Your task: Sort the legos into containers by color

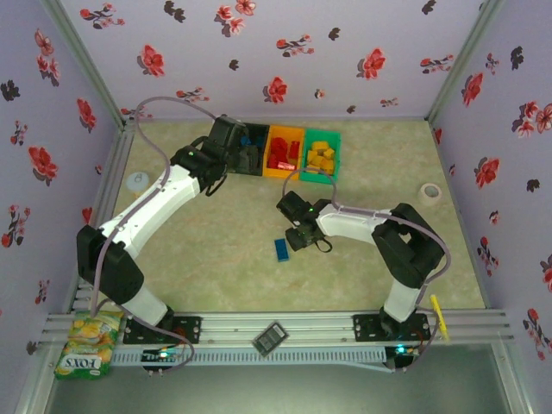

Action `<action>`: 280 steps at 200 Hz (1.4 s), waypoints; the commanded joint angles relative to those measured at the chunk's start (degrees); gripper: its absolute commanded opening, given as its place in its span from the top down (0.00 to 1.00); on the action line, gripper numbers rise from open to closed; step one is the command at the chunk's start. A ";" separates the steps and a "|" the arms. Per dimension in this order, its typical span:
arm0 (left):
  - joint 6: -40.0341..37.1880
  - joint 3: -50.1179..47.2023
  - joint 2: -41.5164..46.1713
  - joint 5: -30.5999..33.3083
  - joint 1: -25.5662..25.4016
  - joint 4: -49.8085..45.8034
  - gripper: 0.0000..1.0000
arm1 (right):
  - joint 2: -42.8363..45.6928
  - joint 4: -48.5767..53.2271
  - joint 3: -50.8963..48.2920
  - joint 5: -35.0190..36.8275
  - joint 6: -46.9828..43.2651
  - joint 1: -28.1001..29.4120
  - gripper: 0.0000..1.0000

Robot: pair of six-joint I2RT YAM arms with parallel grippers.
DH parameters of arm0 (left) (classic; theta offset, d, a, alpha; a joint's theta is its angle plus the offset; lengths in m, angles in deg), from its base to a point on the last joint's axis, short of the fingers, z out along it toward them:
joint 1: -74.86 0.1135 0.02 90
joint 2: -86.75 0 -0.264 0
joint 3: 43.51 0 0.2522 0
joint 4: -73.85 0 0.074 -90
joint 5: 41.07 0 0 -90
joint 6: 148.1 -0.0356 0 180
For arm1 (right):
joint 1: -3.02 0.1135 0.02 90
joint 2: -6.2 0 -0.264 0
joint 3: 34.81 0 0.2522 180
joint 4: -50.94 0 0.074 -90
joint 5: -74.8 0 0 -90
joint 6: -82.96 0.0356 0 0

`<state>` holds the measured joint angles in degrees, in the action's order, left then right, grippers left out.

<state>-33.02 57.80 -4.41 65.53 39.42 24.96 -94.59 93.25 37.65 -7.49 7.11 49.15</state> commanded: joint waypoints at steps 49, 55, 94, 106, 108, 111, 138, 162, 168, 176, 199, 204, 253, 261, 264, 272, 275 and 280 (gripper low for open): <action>-0.65 -0.95 1.85 2.00 0.26 -0.21 0.30 | -0.11 -2.55 1.41 3.54 0.18 -2.02 0.61; -0.65 -0.89 1.90 2.09 0.28 -0.20 0.30 | 0.14 -2.47 1.57 3.54 0.09 -2.09 0.62; -0.56 -1.24 2.61 2.33 0.25 -0.28 0.30 | 1.65 -2.20 2.99 3.50 -0.30 -2.87 0.63; -0.56 -1.31 2.83 2.39 0.26 -0.29 0.30 | 1.82 -2.36 3.59 3.54 -0.36 -3.14 0.63; -0.56 -1.37 2.89 2.38 0.28 -0.29 0.30 | 1.76 -2.41 3.68 3.54 -0.40 -3.28 0.63; -0.49 -1.41 2.94 2.38 0.28 -0.21 0.30 | 1.80 -2.45 3.86 3.55 -0.37 -3.38 0.63; -0.38 -2.03 3.09 2.38 0.24 0.30 0.30 | 1.11 -3.52 6.37 2.93 -0.25 -4.03 0.64; -0.30 -2.42 3.32 2.44 0.26 -0.02 0.30 | -0.74 -4.29 10.20 2.55 -0.35 -4.25 0.65; -0.30 -2.60 3.44 2.46 0.28 -0.15 0.30 | -1.30 -4.41 11.18 2.51 -0.57 -4.29 0.64; -0.13 -3.00 3.75 2.43 0.27 -0.20 0.30 | -2.18 -4.45 12.82 2.51 -0.83 -4.46 0.65; 0.20 -4.04 4.98 3.24 0.28 -1.09 0.30 | -4.86 -5.38 17.69 2.90 -2.12 -5.06 0.64; 0.30 -4.19 5.32 3.51 0.25 -1.53 0.30 | -5.53 -5.43 18.99 2.86 -2.45 -5.31 0.64; 1.13 -7.11 9.78 4.47 0.28 -4.27 0.30 | -13.73 -6.17 32.75 2.25 -4.83 -7.18 0.64; 1.19 -7.31 10.39 4.80 0.28 -4.71 0.30 | -15.34 -6.87 34.98 2.16 -5.01 -7.42 0.64; 1.20 -7.30 10.55 4.89 0.28 -4.97 0.30 | -16.01 -7.01 35.93 1.92 -5.12 -7.45 0.64; 1.26 -7.23 10.90 5.11 0.33 -5.56 0.30 | -18.09 -6.99 38.69 1.71 -5.34 -7.55 0.64; 1.28 -7.14 11.04 5.13 0.22 -5.82 0.30 | -18.90 -6.90 39.86 1.62 -5.48 -7.61 0.65; 1.21 -6.99 11.21 5.19 0.29 -6.28 0.30 | -20.15 -6.61 41.71 1.68 -5.65 -7.57 0.65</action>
<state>-32.89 51.07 4.53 68.50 39.42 21.31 -109.98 87.90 72.03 -5.81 3.40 41.96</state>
